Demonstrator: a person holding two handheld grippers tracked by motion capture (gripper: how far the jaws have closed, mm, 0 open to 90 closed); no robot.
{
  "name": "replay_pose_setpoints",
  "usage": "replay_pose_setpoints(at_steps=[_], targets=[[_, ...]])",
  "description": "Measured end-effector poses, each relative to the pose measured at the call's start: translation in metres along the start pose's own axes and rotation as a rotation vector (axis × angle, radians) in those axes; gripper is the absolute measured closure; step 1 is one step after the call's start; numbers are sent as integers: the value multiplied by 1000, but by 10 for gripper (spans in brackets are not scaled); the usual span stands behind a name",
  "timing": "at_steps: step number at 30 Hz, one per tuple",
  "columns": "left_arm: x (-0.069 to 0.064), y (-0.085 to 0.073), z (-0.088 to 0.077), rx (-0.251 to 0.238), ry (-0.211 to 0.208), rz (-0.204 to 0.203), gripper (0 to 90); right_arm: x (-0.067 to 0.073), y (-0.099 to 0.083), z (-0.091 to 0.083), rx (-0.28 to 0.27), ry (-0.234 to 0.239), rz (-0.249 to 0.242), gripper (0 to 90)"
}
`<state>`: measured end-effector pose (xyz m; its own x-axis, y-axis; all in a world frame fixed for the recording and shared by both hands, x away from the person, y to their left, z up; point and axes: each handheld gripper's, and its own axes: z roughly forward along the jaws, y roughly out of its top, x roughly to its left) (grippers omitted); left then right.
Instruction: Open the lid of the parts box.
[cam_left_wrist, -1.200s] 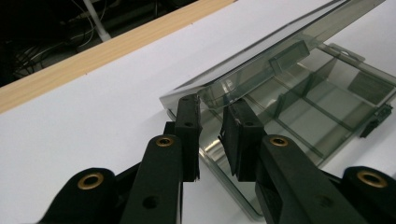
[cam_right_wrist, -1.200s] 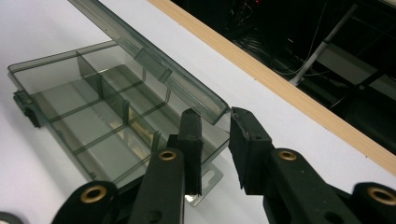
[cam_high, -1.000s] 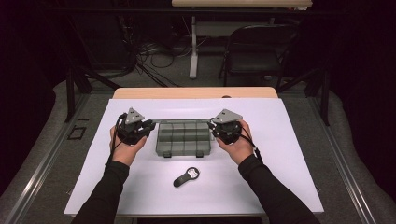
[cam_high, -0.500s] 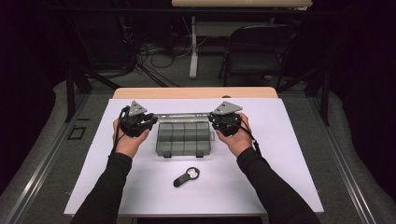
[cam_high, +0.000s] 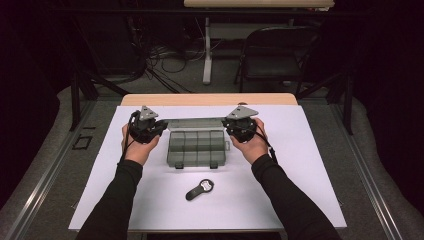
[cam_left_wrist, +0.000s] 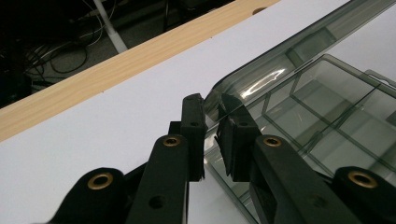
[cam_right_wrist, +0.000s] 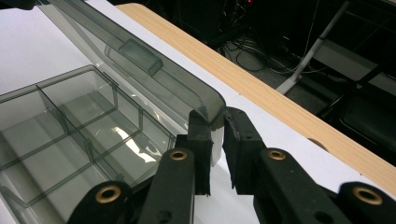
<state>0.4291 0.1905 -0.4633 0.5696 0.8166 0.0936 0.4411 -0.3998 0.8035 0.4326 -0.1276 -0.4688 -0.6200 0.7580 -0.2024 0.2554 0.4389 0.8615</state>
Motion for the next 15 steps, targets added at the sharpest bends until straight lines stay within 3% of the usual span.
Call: replay_pose_setpoints(at_steps=[15], targets=[[5,7,6,14,16,-16,831,-4,6,5,26,-8,-24,826]])
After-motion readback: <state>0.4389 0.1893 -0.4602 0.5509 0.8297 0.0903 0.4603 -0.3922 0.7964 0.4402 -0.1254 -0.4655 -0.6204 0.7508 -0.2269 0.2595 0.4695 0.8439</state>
